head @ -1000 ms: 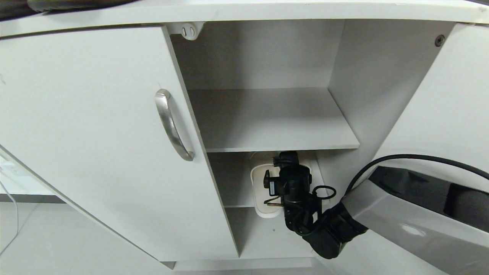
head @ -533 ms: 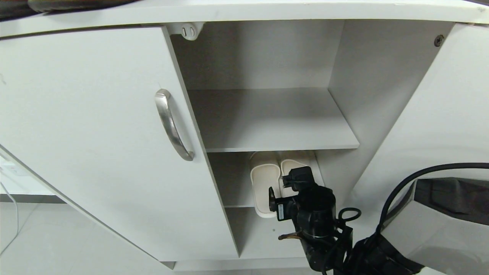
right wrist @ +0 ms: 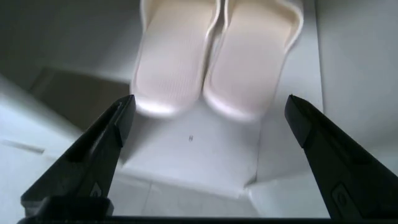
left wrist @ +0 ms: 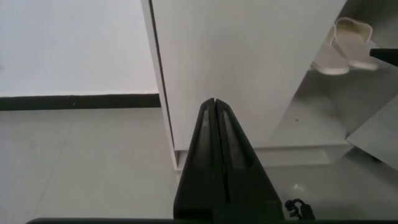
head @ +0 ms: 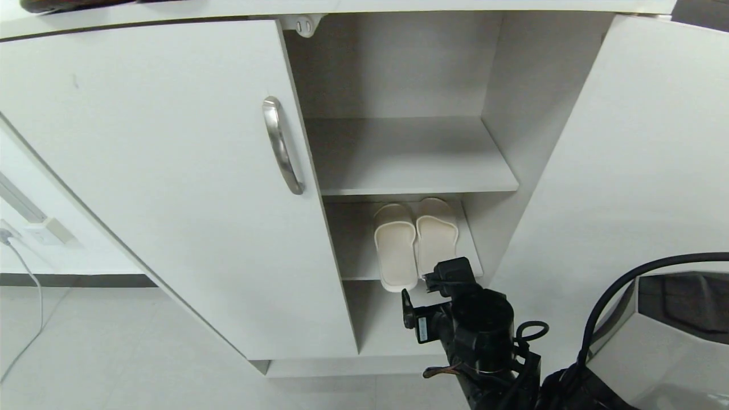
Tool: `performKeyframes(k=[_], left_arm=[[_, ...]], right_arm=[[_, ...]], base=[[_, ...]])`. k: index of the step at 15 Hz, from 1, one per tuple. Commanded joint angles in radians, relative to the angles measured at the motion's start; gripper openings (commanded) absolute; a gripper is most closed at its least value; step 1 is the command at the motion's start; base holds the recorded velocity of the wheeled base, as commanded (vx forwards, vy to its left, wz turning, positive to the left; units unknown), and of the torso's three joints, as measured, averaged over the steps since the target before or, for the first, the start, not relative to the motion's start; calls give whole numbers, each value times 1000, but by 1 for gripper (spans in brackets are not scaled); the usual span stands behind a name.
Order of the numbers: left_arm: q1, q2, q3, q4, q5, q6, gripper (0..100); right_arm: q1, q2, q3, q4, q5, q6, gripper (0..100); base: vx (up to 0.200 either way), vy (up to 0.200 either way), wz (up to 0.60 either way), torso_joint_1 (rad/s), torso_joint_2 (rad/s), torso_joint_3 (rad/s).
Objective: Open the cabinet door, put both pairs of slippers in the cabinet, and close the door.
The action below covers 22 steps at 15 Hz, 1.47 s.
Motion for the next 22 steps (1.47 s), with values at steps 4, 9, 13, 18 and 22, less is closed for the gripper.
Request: performKeyframes(k=[4,9,13,18,22], left_arm=[[0,0,0,0,4,-1,0],[0,1,0,0,-2,0,0],[0,1,0,0,-2,0,0],[0,1,0,0,1,0,0],[0,1,0,0,1,-1,0]], right_arm=[[-2,-3,4,1,1,-1,100],[1,-6,4,1,7,-4,100],[1,-8,10,1,7,-4,100],[-1,-3,14,0,9,-4,100],[-1,-1,14,0,7,-5,100]], base=[[0,0,0,0,0,0],[0,0,0,1,0,53],[0,0,0,0,5,189],[0,0,0,1,2,123],[-100,0,0,1,-2,6]])
